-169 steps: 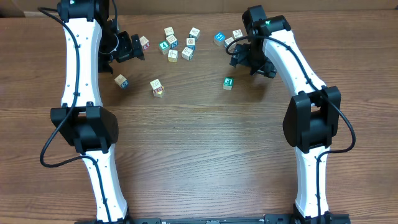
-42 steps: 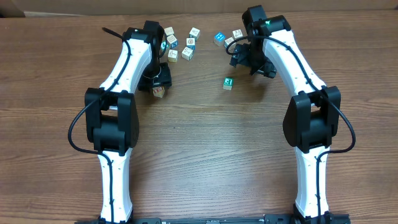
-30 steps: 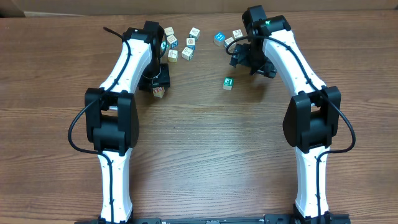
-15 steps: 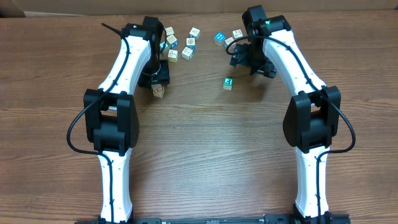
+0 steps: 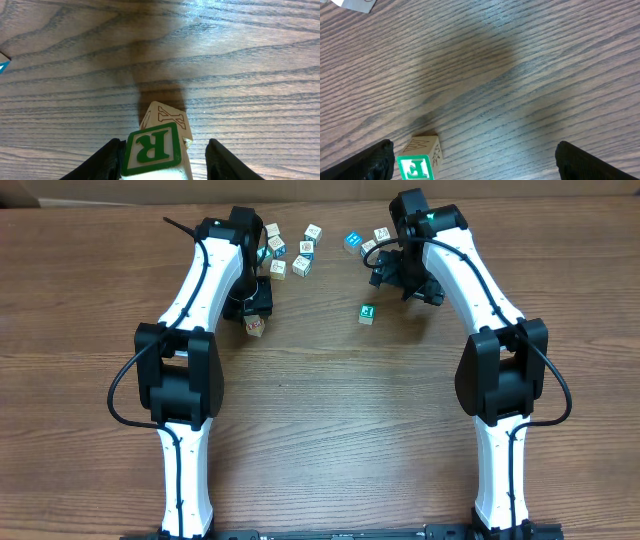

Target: Form a tower

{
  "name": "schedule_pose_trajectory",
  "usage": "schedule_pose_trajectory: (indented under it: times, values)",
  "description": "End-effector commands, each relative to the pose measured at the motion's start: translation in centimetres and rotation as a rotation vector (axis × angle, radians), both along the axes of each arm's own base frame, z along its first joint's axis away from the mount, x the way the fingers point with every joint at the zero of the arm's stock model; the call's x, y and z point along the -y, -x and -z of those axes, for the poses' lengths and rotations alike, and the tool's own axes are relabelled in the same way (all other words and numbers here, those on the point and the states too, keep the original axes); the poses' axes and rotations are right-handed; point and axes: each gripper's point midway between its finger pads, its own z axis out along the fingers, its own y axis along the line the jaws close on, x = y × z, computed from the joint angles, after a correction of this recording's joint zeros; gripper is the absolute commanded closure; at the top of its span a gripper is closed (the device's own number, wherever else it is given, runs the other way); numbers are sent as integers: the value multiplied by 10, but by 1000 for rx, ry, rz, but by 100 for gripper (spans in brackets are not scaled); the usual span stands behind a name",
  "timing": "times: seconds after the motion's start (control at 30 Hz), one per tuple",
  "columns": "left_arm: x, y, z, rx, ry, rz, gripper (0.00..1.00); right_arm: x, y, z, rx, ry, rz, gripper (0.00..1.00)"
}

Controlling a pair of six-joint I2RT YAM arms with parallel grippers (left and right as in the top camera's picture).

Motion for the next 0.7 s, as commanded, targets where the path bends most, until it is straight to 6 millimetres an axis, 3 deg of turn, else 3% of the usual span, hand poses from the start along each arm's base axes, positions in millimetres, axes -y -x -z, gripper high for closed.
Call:
schedule_pose_trajectory:
  times: [0.0, 0.67]
  values:
    - [-1, -7, -16, 45, -7, 19, 51, -3, -1, -19, 41, -12, -5, 0]
    - [-9, -12, -16, 60, -10, 2, 45, -3, -1, -19, 41, -12, -5, 0]
